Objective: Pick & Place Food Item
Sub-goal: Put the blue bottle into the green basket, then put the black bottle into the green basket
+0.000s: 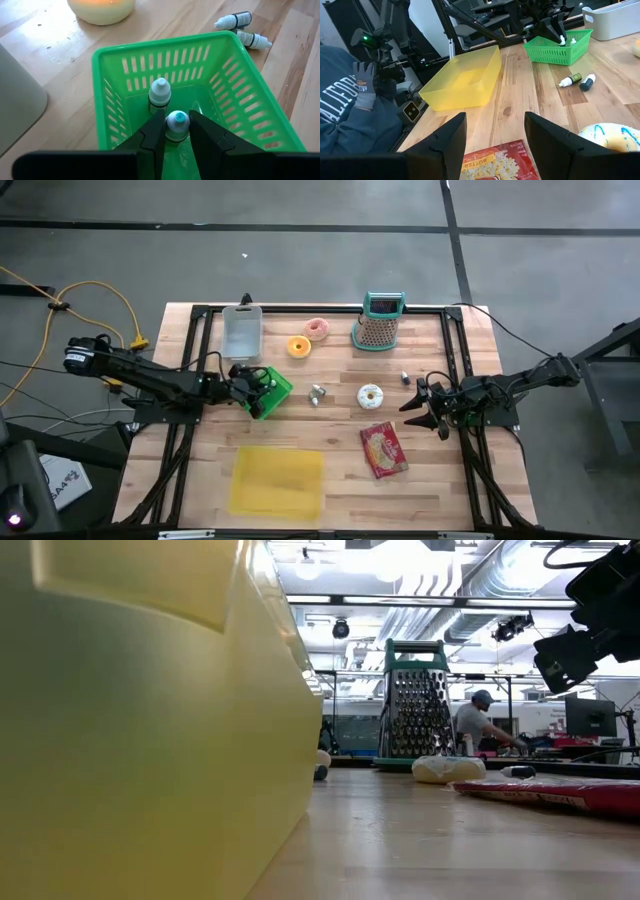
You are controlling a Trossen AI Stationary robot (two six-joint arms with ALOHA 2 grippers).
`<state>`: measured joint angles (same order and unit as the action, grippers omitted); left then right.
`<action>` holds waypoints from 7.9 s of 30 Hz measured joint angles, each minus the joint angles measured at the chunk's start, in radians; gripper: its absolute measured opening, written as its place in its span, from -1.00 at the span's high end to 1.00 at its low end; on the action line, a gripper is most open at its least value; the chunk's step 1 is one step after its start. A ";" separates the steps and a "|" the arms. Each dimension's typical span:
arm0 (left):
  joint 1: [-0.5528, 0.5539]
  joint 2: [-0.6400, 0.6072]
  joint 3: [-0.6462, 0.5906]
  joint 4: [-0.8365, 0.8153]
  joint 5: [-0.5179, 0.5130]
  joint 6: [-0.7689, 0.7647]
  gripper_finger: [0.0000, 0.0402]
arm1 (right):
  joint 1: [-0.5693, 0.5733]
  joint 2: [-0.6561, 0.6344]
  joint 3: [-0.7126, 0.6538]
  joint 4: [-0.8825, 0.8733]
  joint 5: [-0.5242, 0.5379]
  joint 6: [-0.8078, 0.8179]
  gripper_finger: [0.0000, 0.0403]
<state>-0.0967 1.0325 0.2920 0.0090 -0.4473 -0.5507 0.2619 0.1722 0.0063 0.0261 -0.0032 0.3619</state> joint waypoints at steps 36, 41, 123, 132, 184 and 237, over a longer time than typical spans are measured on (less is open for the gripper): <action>0.000 0.000 0.000 -0.001 0.007 0.001 0.48 | 0.000 0.000 0.000 0.000 0.000 0.000 0.07; 0.000 0.000 0.000 -0.001 0.006 0.001 0.41 | 0.000 0.000 0.000 0.000 0.000 0.000 0.07; 0.105 0.280 0.420 -0.022 0.237 0.407 0.41 | 0.000 0.000 0.000 0.000 0.000 0.000 0.07; 0.162 0.484 0.554 -0.036 0.402 0.451 0.41 | 0.000 0.000 0.000 0.000 0.000 0.000 0.07; 0.343 0.715 0.707 -0.105 0.707 0.991 0.41 | 0.000 0.000 0.000 0.002 0.000 0.000 0.07; 0.319 0.792 0.708 -0.063 0.621 0.894 0.41 | 0.000 0.000 0.000 0.000 0.000 0.000 0.07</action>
<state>0.2226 1.8248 0.9997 -0.0543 0.1741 0.3435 0.2615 0.1722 0.0063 0.0263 -0.0036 0.3620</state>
